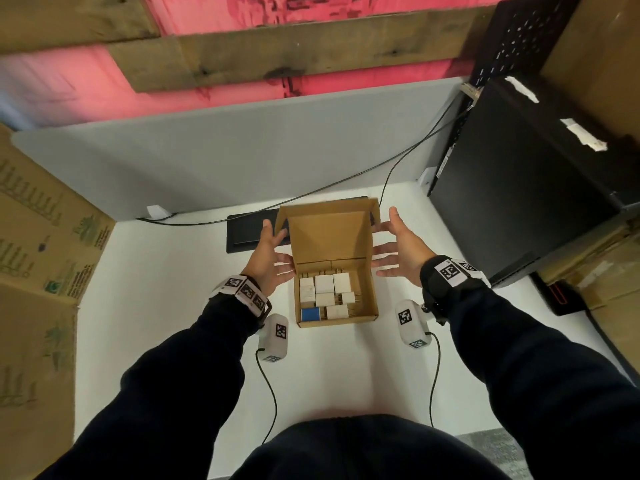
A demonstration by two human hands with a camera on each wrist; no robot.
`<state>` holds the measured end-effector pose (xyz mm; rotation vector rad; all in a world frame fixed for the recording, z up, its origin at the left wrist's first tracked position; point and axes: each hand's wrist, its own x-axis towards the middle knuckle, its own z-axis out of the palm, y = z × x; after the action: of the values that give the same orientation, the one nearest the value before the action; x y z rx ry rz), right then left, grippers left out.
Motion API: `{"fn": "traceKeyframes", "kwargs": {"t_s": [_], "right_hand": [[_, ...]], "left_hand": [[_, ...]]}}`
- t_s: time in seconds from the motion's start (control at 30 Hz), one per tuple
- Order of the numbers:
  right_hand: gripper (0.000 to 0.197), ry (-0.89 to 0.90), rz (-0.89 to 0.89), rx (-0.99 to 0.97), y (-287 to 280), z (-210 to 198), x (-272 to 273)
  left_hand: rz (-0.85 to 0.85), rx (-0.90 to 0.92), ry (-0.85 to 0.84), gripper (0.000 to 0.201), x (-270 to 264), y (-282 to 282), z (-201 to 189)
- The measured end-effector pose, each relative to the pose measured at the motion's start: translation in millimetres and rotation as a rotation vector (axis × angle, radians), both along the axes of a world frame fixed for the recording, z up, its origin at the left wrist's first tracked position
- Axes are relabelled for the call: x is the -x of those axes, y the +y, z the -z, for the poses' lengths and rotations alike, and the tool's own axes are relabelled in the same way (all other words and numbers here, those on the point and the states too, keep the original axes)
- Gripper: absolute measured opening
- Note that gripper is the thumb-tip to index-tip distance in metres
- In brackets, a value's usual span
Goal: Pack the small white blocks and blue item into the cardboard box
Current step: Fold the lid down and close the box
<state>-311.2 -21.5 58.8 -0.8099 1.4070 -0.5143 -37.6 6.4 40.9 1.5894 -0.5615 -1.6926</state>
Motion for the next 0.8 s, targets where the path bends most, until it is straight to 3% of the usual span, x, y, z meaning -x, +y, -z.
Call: {"fn": "traceKeyframes", "kwargs": {"t_s": [0.13,0.27,0.37,0.43,0.5,0.67,0.7,0.8], "right_hand": [[0.058,0.007,-0.034,0.013,9,3,-3],[0.045,0.185,-0.190,0.065,25,19,-6],[0.031,0.412,-0.332,0.199,41,42,-8],[0.039,0.601,-0.337,0.268,54,56,-13],[0.044,0.683,-0.290,0.251,66,65,-18],[0.052,0.687,-0.231,0.233,85,75,-23],[0.054,0.695,-0.193,0.205,86,75,-25],[0.044,0.735,-0.204,0.057,91,70,-32]], "left_hand": [[0.060,-0.025,0.015,0.081,-3,10,7],[0.229,-0.068,-0.145,0.061,-5,25,14],[0.450,0.038,-0.510,0.023,-6,35,29],[0.657,0.152,-0.800,0.037,-5,47,39],[0.708,0.182,-0.924,0.050,-6,58,48],[0.655,0.105,-0.966,0.071,-10,68,60],[0.631,0.069,-0.946,0.069,-8,69,58],[0.537,-0.019,-0.854,0.036,-2,72,59]]}}
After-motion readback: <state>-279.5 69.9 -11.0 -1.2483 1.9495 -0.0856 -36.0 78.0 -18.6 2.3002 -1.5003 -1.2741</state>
